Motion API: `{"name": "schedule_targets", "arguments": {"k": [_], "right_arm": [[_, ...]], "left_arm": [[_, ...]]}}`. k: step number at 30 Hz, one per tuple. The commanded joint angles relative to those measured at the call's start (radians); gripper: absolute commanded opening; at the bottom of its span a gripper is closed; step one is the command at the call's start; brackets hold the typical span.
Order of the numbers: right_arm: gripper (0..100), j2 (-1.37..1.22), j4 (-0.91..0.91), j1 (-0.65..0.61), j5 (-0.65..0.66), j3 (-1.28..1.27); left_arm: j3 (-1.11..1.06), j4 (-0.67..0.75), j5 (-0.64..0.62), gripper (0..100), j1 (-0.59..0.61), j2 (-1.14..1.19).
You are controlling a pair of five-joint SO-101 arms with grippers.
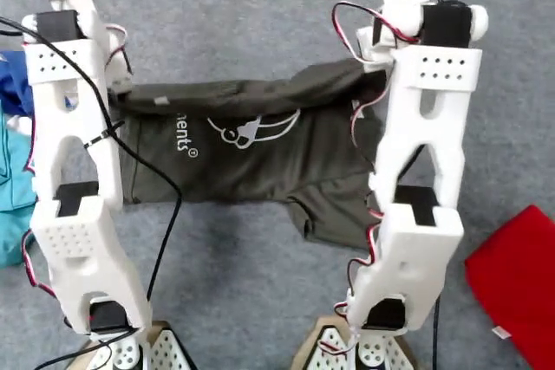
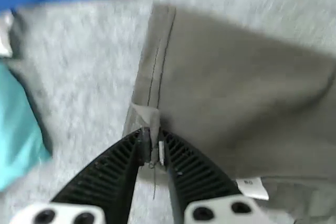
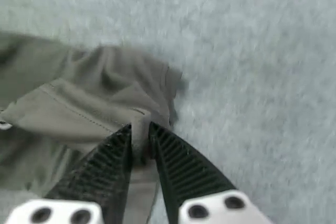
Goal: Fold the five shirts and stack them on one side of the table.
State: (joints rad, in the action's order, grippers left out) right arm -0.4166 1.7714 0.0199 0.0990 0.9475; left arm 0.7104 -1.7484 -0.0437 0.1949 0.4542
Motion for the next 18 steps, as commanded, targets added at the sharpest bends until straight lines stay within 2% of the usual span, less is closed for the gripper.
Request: {"name": "schedule_targets", "arguments": {"k": [1,5,9,15,18], "right_arm": [[0.5,0.105,0.009,0.025,-0.003,-0.131],[0.5,0.180,-0.094,0.045,0.012,-0.355],[0.5,0.320,-0.239,0.059,0.044,-0.690],[0.5,0.639,-0.531,0.062,0.089,-1.270],[0.5,0.766,-0.628,0.082,0.100,-1.466]], "left_arm": [[-0.167,0.072,-0.005,2,-0.005,-0.079],[-0.350,0.222,-0.005,2,-0.012,-0.081],[-0.457,0.362,-0.005,2,-0.009,-0.081],[-0.508,0.410,0.002,2,-0.005,-0.081],[-0.511,0.407,0.037,2,0.005,-0.076]]}}
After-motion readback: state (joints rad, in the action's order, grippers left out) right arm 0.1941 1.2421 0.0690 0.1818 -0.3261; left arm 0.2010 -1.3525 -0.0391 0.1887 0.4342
